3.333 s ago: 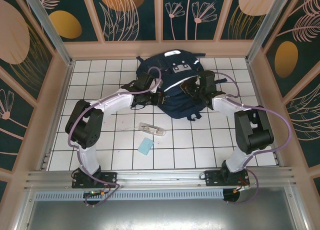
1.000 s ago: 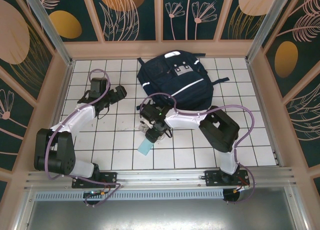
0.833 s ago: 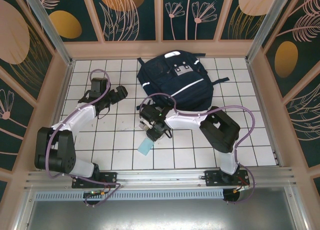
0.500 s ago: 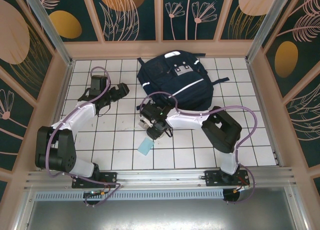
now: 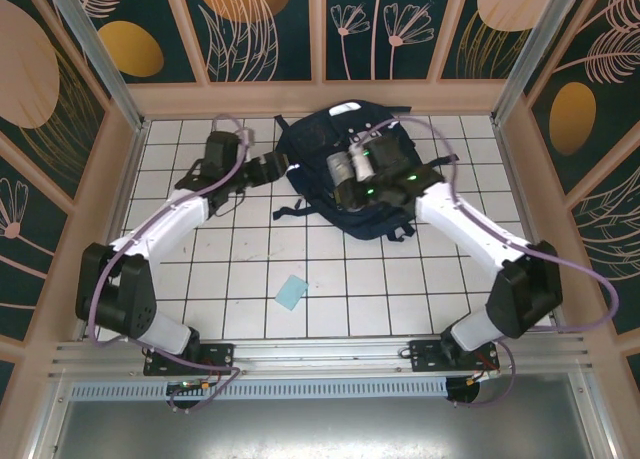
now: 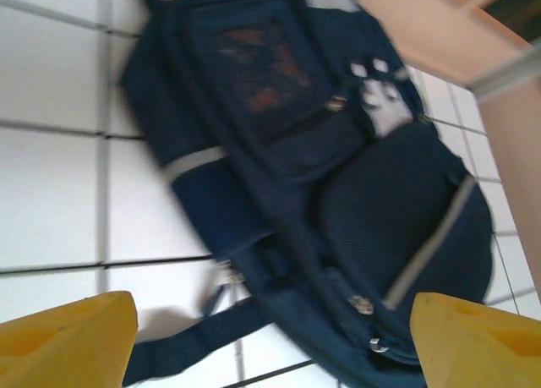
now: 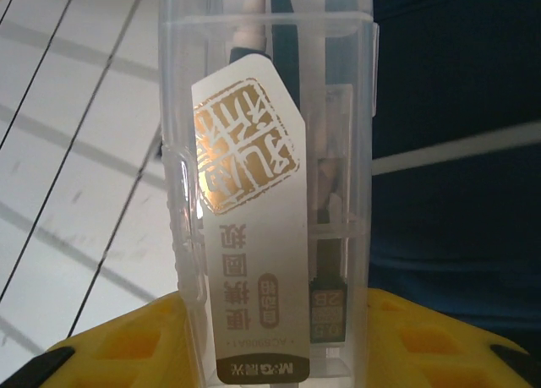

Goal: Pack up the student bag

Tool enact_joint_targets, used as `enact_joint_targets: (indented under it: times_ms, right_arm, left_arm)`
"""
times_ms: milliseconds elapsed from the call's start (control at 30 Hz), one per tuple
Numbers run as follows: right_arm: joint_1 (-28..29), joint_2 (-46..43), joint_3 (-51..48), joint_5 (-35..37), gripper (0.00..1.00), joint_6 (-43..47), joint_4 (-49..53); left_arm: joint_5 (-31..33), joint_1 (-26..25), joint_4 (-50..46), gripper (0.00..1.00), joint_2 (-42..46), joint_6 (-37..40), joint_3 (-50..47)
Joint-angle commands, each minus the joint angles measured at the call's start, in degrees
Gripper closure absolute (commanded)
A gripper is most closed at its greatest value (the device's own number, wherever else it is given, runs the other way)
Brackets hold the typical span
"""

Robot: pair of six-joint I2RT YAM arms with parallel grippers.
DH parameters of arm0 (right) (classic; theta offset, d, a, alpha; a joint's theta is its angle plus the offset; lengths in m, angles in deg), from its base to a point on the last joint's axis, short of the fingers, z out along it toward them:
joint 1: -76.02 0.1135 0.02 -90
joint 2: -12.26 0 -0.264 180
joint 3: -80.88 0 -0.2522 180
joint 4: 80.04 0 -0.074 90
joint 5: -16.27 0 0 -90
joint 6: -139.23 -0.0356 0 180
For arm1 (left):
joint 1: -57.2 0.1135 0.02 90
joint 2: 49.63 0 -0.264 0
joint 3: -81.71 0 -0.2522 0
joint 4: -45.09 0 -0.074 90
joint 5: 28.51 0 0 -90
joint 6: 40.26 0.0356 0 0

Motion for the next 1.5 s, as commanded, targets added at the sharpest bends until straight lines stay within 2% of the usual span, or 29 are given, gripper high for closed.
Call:
enact_joint_targets:
  times_ms: [0, 233, 400, 533, 700, 900, 1000, 1067, 1200, 1267, 1367, 1400, 1467]
  right_arm:
    - [-7.23, -4.50, -2.46, 1.76, 0.73, -4.83, 4.16]
    - [-23.75, -11.57, -11.00, -2.53, 0.73, -5.94, 3.64]
    - [-30.95, -15.68, -16.89, -6.26, 0.73, -6.11, 2.31]
    - [-32.70, -17.52, -20.53, -9.04, 0.73, -6.74, 0.70]
    - [-32.88, -17.74, -22.49, -10.53, 0.73, -6.72, -0.52]
    - [-32.91, -17.46, -23.31, -11.12, 0.74, -6.92, -1.27]
    - [-32.89, -17.67, -23.05, -10.93, 0.74, -6.80, -1.11]
    - [-32.94, -17.82, -23.05, -11.01, 0.74, -6.81, -1.11]
    - [-32.71, -18.02, -23.22, -11.61, 0.76, -6.89, -0.99]
    - [-32.46, -18.02, -23.39, -11.89, 0.76, -6.91, -1.05]
    - [-31.26, -17.71, -23.80, -12.50, 0.76, -7.40, -1.79]
    - [-30.72, -17.40, -23.91, -12.58, 0.76, -7.63, -2.27]
    - [-29.42, -16.39, -24.09, -13.35, 0.76, -8.66, -4.00]
  left_arm:
    - [3.37, -5.53, -1.28, 0.19, -3.95, 5.25, 5.12]
    - [8.43, -17.13, -9.51, 0.16, -17.69, 16.60, 21.99]
    - [11.47, -21.93, -15.83, 0.16, -28.10, 23.57, 34.98]
    - [17.95, -25.48, -21.09, 0.17, -36.09, 29.02, 44.08]
    - [22.89, -27.08, -25.93, 0.17, -42.52, 30.92, 51.80]
    - [23.85, -27.57, -26.88, 0.17, -45.27, 31.88, 52.69]
    - [26.24, -27.59, -26.71, 0.20, -45.81, 32.16, 52.49]
    - [26.64, -27.59, -26.40, 0.27, -45.85, 32.46, 52.63]
    - [27.45, -27.44, -25.77, 0.62, -45.39, 32.36, 53.65]
    - [27.16, -27.50, -25.92, 0.75, -44.70, 32.20, 54.19]
    - [26.56, -27.50, -26.36, 0.89, -42.76, 31.67, 54.66]
    - [26.55, -27.50, -26.29, 0.98, -42.05, 31.44, 54.53]
    - [26.84, -27.33, -26.01, 1.00, -40.45, 30.75, 53.92]
